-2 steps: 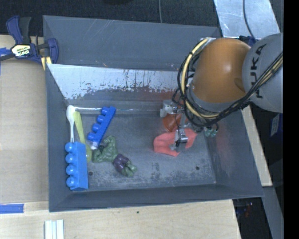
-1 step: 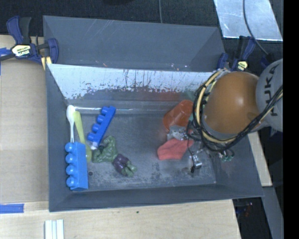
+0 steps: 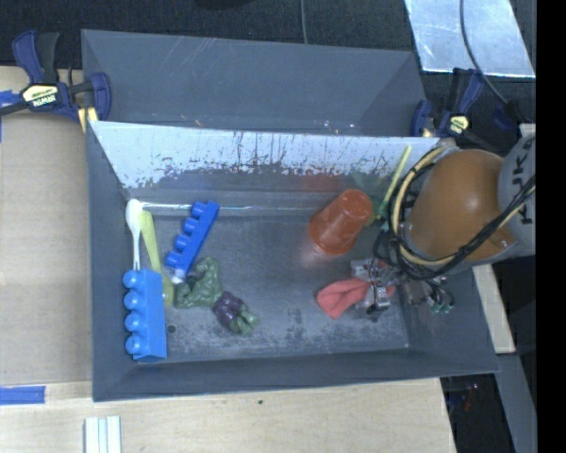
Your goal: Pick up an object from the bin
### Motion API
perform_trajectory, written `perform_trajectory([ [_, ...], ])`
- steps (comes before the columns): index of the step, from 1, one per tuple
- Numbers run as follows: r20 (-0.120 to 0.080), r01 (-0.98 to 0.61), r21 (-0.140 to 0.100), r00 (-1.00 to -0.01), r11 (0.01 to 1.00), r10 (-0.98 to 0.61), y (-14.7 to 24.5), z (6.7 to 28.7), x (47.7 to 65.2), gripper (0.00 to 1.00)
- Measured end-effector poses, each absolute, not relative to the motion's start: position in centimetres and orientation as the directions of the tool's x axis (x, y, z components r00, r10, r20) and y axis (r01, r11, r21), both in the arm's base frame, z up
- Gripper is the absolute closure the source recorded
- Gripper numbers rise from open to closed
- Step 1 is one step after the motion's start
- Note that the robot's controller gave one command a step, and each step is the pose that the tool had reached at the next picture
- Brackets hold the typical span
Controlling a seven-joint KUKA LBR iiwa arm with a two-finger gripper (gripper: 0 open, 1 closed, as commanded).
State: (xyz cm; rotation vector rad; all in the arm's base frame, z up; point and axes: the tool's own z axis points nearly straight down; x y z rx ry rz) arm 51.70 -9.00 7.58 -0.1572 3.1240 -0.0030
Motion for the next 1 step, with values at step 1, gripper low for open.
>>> perform_trajectory([
  [1, -0.014, -0.1, -0.003, -0.995, 0.995, -0.1, -9.0, 7.58, 51.71, 1.0],
])
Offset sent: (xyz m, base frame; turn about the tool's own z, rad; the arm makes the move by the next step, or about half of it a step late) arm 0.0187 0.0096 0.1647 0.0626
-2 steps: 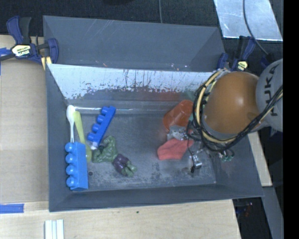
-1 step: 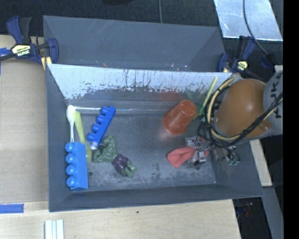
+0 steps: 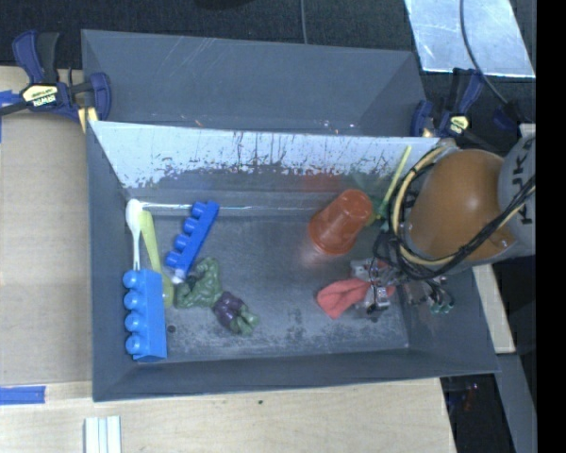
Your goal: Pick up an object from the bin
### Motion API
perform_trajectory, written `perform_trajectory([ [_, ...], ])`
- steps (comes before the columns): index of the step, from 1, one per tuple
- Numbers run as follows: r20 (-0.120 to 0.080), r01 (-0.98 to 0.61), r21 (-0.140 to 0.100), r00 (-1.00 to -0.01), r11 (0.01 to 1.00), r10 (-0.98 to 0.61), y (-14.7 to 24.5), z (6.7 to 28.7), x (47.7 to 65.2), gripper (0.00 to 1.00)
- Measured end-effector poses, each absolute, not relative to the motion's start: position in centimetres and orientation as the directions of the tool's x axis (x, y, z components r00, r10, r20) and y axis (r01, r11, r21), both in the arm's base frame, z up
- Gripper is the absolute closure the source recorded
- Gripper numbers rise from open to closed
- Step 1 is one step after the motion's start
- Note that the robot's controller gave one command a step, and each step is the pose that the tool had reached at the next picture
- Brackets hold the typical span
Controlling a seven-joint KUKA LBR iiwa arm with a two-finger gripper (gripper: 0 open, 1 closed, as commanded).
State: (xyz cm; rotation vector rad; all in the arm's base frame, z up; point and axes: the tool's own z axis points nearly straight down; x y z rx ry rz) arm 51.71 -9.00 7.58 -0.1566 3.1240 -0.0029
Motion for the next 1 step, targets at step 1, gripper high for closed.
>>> perform_trajectory([
  [1, -0.01, -0.077, -0.001, -0.997, 0.997, -0.077, -8.66, 13.85, 52.34, 1.0],
])
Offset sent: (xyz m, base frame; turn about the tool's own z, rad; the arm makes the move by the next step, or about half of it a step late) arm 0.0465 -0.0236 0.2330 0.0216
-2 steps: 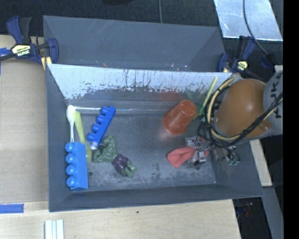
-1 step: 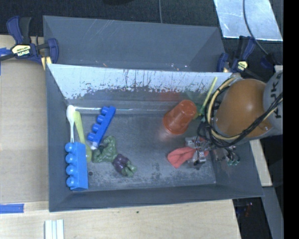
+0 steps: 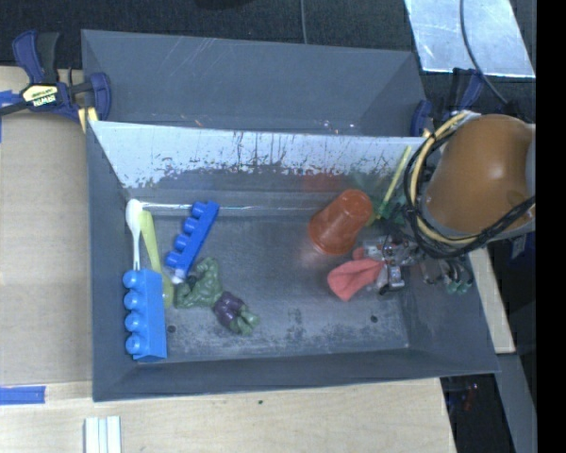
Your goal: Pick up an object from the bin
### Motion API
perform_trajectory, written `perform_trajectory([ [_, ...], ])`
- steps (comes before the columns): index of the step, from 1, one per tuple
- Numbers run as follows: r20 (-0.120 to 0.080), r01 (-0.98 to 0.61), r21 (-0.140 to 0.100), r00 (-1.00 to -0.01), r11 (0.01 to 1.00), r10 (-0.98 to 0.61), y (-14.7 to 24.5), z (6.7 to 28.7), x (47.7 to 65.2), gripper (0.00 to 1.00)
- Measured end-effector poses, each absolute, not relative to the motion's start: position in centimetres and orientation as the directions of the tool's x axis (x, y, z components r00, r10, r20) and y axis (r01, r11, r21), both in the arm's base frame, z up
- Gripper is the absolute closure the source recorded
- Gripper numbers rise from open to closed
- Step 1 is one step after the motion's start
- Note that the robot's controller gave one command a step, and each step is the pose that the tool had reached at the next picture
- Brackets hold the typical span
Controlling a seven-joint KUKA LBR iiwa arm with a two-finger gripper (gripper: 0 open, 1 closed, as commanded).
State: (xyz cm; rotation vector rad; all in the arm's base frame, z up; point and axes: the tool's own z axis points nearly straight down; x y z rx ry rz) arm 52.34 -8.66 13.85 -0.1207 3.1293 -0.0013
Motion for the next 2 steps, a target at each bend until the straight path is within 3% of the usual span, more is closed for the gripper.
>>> perform_trajectory([
  [1, -0.009, -0.076, -0.001, -0.997, 0.997, -0.076, -9.8, 21.4, 54.1, 1.0],
  [2, -0.022, -0.039, -0.003, -0.999, 0.999, -0.039, -10.3, 33.5, 51.2, 0.0],
])
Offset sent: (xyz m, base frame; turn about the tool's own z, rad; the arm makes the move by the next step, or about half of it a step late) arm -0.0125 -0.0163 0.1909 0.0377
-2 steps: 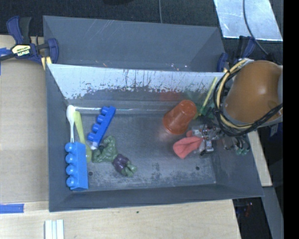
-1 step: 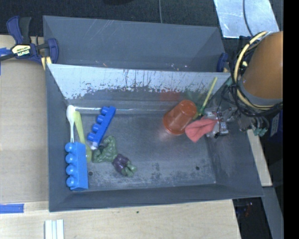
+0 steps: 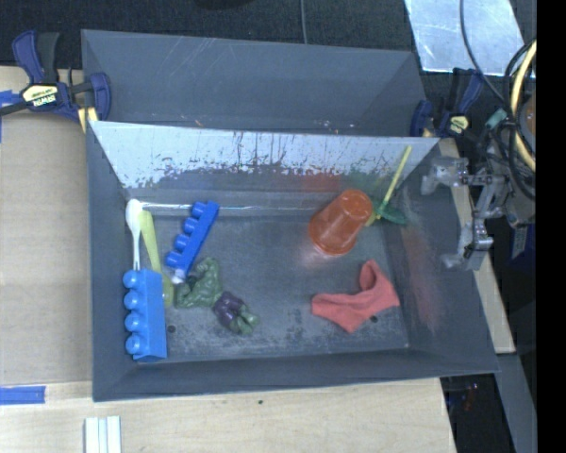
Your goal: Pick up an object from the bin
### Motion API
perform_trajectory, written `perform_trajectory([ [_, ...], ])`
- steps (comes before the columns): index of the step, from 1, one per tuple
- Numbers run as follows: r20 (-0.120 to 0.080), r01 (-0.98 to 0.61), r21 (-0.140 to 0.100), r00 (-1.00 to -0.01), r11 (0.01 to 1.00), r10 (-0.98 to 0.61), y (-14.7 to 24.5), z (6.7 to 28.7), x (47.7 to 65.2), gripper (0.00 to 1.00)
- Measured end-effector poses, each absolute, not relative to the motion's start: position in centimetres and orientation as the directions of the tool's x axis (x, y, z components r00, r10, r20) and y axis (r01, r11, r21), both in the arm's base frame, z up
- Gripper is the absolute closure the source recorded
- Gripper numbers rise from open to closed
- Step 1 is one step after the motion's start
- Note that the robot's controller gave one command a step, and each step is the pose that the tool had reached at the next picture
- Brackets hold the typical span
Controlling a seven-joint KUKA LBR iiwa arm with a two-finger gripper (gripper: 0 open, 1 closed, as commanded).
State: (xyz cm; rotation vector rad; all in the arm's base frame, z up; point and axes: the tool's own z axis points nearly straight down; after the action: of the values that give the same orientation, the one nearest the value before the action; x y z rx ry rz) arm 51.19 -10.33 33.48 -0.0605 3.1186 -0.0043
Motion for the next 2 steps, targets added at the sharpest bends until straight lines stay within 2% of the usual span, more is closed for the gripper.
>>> perform_trajectory([
  [1, -0.014, -0.038, -0.001, -0.999, 0.999, -0.038, -10.3, 33.0, 51.2, 0.0],
  [2, -0.02, -0.048, -0.003, -0.999, 0.999, -0.049, -4.0, 30.2, 52.8, 0.0],
])
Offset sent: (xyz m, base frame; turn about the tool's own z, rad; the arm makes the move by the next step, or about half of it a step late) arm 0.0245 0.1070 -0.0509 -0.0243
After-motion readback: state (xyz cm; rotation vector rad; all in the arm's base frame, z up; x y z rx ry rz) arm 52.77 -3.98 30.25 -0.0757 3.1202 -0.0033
